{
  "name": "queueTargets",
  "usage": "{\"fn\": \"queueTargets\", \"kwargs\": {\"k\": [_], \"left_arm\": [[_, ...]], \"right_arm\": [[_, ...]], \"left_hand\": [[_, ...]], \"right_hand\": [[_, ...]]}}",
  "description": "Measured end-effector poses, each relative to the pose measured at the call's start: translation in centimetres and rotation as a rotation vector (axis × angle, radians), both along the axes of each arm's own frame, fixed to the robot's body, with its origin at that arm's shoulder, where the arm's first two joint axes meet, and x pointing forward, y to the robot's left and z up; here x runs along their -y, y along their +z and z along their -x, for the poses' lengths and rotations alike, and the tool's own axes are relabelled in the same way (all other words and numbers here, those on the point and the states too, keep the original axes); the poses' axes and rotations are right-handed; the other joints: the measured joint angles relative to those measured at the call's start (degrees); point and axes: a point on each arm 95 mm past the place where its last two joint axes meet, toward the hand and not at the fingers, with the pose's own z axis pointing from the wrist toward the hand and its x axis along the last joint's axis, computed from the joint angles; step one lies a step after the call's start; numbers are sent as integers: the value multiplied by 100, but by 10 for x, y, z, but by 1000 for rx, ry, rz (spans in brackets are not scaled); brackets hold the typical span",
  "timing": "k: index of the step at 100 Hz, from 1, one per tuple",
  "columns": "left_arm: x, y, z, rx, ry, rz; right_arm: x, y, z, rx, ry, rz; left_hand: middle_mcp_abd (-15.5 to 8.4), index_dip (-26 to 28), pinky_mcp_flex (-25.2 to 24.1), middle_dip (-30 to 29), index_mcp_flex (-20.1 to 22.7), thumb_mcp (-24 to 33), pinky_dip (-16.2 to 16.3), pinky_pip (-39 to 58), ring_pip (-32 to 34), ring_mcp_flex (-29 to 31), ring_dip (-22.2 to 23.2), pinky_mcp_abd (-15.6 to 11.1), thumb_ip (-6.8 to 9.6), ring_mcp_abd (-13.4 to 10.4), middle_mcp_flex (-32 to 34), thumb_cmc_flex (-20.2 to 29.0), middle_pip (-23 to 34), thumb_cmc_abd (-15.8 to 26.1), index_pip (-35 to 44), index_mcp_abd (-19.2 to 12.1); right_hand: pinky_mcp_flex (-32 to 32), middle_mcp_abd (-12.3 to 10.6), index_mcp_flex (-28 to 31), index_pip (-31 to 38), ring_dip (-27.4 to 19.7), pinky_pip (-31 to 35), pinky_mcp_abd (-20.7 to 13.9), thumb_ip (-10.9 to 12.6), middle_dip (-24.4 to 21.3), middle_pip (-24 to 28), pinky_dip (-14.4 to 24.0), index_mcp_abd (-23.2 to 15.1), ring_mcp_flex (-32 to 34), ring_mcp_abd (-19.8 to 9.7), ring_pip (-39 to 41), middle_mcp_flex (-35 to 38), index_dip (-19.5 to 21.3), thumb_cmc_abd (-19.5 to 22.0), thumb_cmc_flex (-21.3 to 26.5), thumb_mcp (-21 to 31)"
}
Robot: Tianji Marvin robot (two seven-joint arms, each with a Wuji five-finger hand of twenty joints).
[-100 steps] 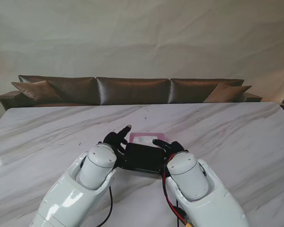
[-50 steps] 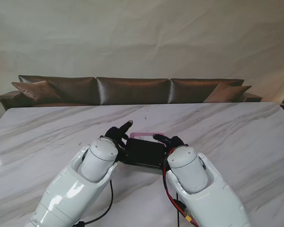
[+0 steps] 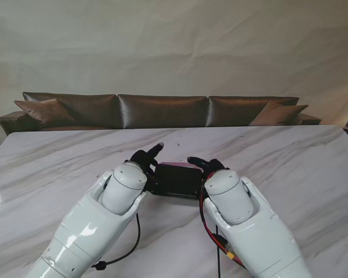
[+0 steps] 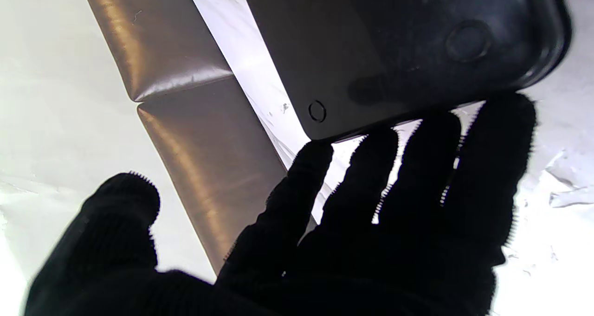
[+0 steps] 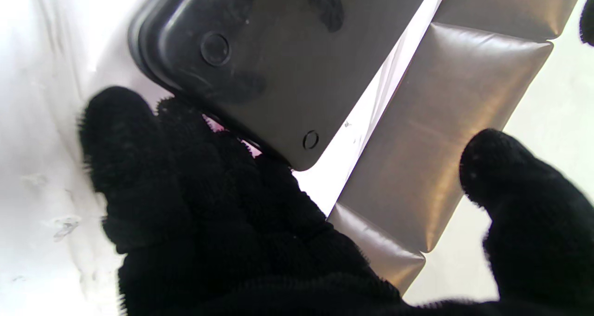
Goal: Refill a tissue box and feed the first sheet
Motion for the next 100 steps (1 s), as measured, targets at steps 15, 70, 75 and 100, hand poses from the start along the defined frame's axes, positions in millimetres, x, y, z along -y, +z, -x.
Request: {"fn": "queueTargets", "kwargs": {"k": [15,70,75,100], "left_arm": [[0,-2,-7,3,-2,-4],[8,3,-23,21,-16,-15],[9,4,-25,22,-18,-17],[10,5,-32,23,-30,-22]], "right_arm": [[0,2,-7,5,6,6],[6,2,-30,2,20,36],[6,2,-32,4,21,39],[6,3,-40,9,18,49]], "left_hand": [[1,0,2,-1,0,0,0,5,0,0,0,-20,0,0,0,0,0,0,-31,2],[78,-14,15,-3,-67,0,4,38,0,-2,0,-93,0,-12,-62,0,-1,0,-44,40],[80,-14,15,-3,-67,0,4,38,0,-2,0,-95,0,-12,-63,0,-1,0,-44,41],[85,-19,18,-3,-70,0,4,-5,28,-3,8,-150,0,-24,-63,0,-1,0,-92,43]], "right_hand": [[0,0,0,0,0,0,0,0,0,0,0,0,0,0,0,0,0,0,0,0],[0,1,13,0,0,0,8,0,-2,-6,0,0,0,9,0,26,0,0,2,0],[0,1,13,0,0,0,8,0,-3,-7,0,0,0,9,0,26,0,0,2,0],[0,1,15,0,0,0,8,0,-3,-7,0,0,2,9,0,28,0,0,3,0]]}}
